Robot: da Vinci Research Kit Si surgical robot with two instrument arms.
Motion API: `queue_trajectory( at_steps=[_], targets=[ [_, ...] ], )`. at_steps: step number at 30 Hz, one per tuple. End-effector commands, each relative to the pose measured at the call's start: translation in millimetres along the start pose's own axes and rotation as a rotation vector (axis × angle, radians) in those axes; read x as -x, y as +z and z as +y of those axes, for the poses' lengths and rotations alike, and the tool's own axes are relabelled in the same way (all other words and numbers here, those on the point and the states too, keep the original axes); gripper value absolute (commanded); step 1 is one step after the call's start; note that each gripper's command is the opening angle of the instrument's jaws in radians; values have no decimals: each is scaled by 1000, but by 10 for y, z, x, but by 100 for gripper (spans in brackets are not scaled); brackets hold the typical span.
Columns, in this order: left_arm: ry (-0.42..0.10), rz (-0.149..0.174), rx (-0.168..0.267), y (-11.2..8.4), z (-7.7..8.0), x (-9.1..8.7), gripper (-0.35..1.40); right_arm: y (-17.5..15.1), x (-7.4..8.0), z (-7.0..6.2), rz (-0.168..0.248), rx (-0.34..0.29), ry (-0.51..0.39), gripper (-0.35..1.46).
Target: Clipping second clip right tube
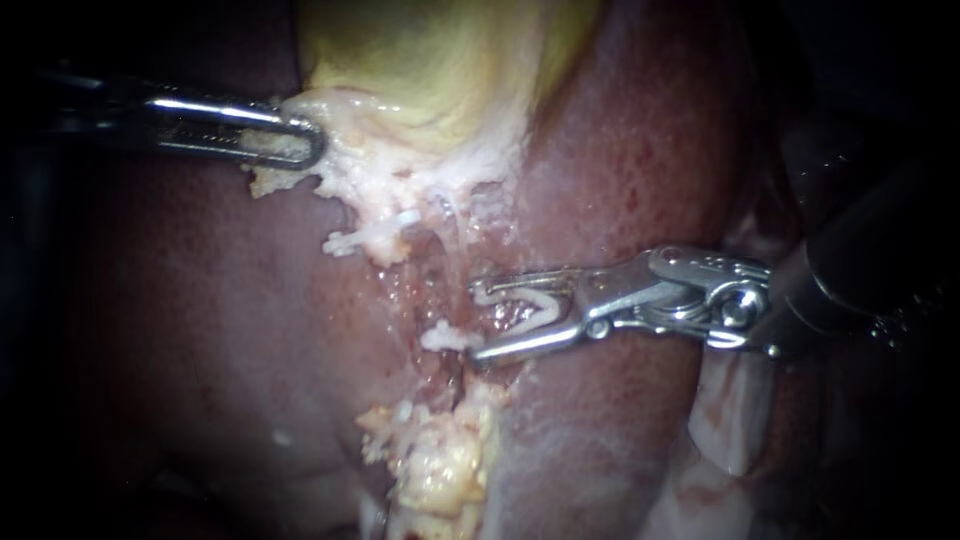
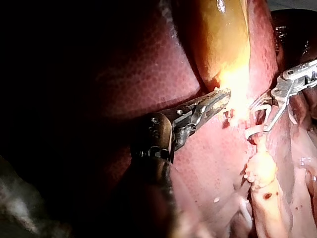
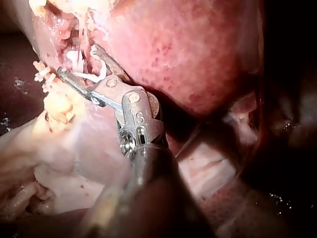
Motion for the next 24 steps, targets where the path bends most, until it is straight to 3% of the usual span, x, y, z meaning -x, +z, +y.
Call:
queue_trajectory(
  at_steps=[1, 12, 24],
  targets=[
    [0, 0, 0, 0, 0, 0, -35, 2, 1, 0, 0, 1, -1, 49],
    [0, 0, 0, 0, 0, 0, -35, 17, 5, 2, -5, 1, -5, 49],
    [0, 0, -1, 0, 0, 0, -35, 30, 1, -2, 38, -16, 0, 49]
  ],
)
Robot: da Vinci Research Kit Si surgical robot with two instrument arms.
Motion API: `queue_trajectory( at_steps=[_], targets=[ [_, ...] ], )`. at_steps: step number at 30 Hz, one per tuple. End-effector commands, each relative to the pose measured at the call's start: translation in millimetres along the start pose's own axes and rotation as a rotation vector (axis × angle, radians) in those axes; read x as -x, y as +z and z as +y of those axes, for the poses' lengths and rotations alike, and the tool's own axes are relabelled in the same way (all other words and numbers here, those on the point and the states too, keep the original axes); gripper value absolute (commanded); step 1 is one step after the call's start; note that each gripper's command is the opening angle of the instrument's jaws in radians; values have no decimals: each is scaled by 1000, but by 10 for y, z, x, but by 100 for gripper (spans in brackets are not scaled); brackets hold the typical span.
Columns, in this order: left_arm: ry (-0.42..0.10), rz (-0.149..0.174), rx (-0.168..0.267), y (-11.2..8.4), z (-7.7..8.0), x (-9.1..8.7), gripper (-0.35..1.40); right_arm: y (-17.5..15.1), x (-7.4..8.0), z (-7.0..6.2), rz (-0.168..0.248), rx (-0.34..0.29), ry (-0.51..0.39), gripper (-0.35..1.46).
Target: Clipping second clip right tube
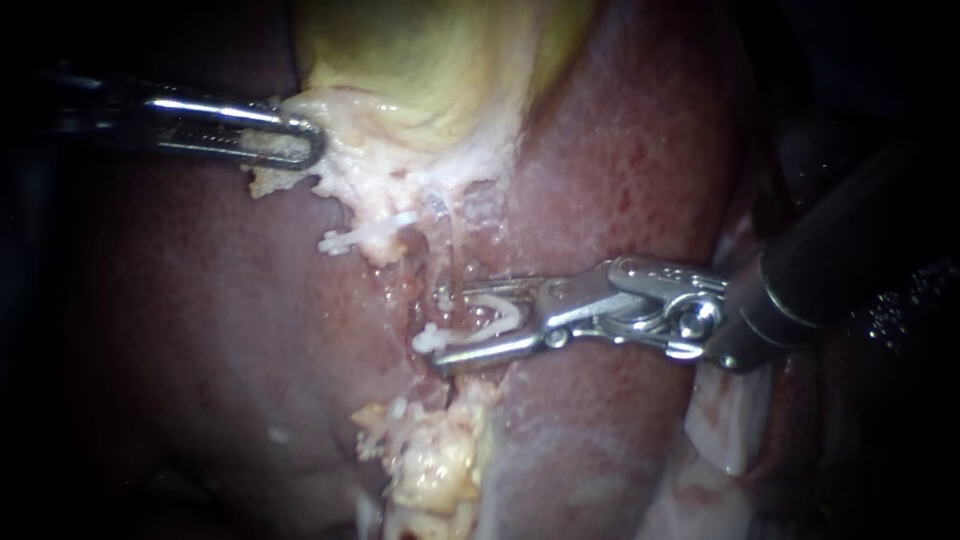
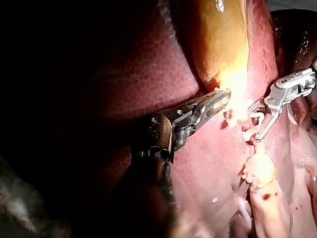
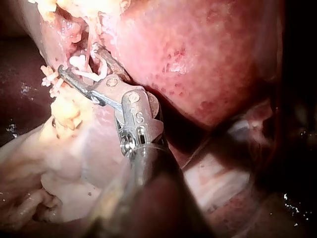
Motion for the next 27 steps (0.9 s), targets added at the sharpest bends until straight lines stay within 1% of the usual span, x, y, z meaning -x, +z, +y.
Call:
queue_trajectory(
  at_steps=[1, 9, 12, 18, 23, 27],
  targets=[
    [0, 0, 0, 0, 0, 0, -35, 1, 0, -1, 2, 0, 0, 49],
    [0, 0, 0, 0, 0, 0, -35, 5, -2, -5, 7, -5, 1, 50],
    [0, 0, 0, 0, 0, 0, -35, 6, -2, -9, 6, -16, 7, 50],
    [0, 0, 0, 1, 0, 0, -35, 8, -6, -26, 1, -36, 8, 50],
    [0, 0, 0, 1, 0, 0, -35, 9, -17, -42, -1, -55, 13, 49],
    [0, 0, 0, 1, 0, 0, -35, 10, -23, -52, 4, -62, 17, 49]
  ],
)
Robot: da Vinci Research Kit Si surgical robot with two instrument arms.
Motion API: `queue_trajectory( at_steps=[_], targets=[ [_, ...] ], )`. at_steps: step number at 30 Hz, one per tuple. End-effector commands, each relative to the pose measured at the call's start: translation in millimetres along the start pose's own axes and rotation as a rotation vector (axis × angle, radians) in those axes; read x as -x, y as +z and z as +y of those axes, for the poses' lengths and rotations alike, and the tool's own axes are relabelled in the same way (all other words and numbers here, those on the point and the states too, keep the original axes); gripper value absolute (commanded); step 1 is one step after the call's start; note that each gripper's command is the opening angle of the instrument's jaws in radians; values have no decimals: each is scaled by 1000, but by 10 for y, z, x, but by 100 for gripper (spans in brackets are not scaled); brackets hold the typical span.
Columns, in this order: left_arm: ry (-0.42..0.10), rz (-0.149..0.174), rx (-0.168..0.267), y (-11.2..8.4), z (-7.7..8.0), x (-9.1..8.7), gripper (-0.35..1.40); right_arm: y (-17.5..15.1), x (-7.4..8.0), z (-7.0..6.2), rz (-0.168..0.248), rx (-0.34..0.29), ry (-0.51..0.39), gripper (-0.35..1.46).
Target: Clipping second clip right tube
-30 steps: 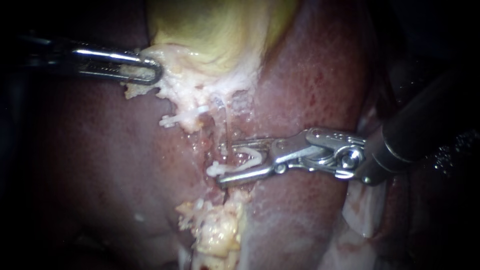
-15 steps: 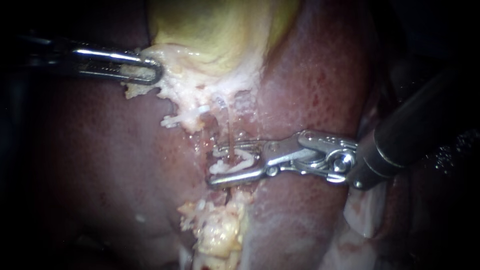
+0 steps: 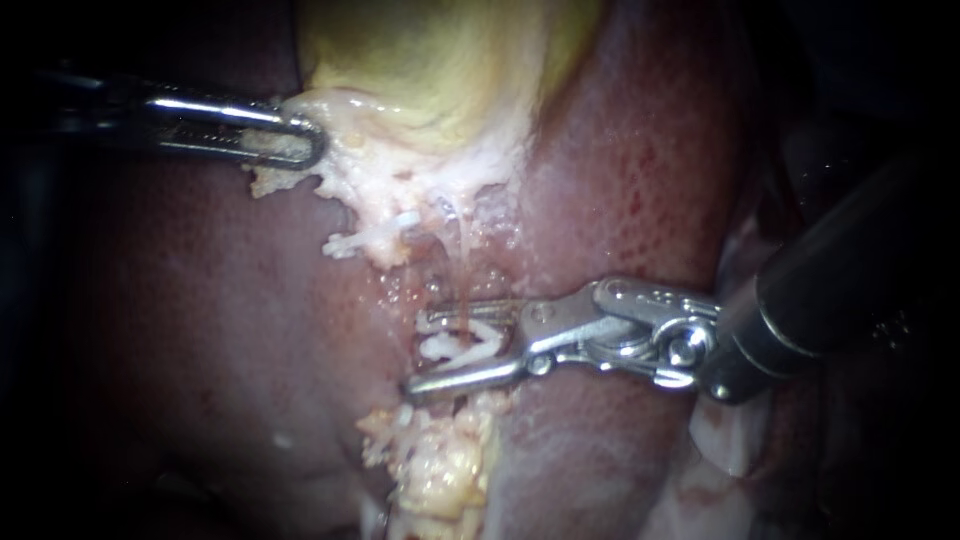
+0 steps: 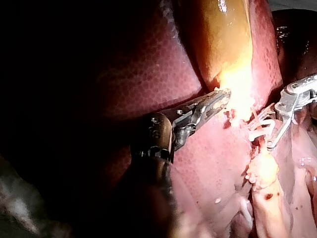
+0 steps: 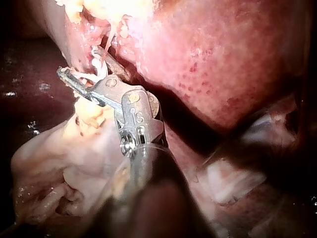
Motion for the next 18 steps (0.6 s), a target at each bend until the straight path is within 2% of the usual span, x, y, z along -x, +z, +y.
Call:
queue_trajectory(
  at_steps=[1, 18],
  targets=[
    [0, 0, 0, 0, 0, 0, -35, 0, -1, -2, 0, -3, 1, 49],
    [0, 0, 0, 0, 0, 0, -35, 2, -10, -18, -6, -29, 17, 47]
  ],
)
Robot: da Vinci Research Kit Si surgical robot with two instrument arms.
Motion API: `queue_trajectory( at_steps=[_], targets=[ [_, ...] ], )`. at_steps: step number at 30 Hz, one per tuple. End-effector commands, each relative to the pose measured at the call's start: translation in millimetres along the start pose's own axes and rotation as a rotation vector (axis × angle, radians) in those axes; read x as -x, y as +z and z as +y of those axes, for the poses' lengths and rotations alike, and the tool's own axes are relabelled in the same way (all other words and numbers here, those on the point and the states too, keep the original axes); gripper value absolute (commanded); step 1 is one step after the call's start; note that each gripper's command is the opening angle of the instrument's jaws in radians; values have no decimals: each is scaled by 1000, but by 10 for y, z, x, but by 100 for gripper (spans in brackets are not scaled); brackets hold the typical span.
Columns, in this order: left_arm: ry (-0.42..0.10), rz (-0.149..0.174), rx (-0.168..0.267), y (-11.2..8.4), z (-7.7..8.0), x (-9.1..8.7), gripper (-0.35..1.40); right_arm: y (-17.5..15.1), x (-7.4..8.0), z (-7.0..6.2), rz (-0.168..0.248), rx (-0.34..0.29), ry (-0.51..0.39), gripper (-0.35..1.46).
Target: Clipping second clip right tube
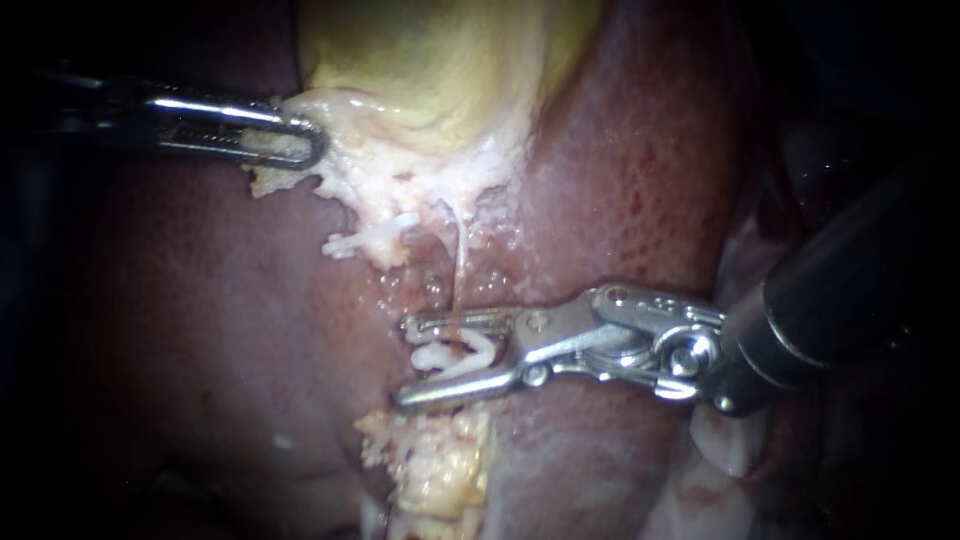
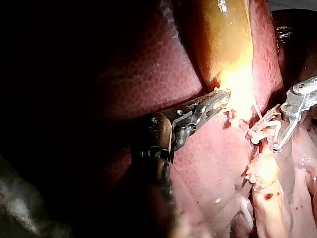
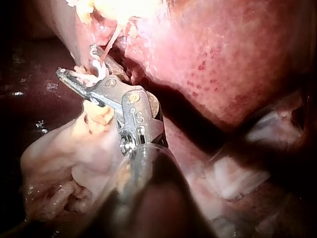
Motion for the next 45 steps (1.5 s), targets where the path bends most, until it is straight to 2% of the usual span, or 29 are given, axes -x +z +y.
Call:
queue_trajectory(
  at_steps=[1, 21, 37, 45],
  targets=[
    [0, 0, 0, 0, 0, 0, -35, 0, 0, -1, -2, -4, 6, 46],
    [0, 0, 0, 0, 0, 0, -35, 1, 0, -12, -13, -28, 22, 41],
    [0, 0, 0, 0, 0, 0, -35, -2, -3, -12, -16, -36, 23, 19],
    [0, 0, 1, 0, 0, 0, -35, -4, -1, -13, -18, -36, 88, -3]
  ],
)
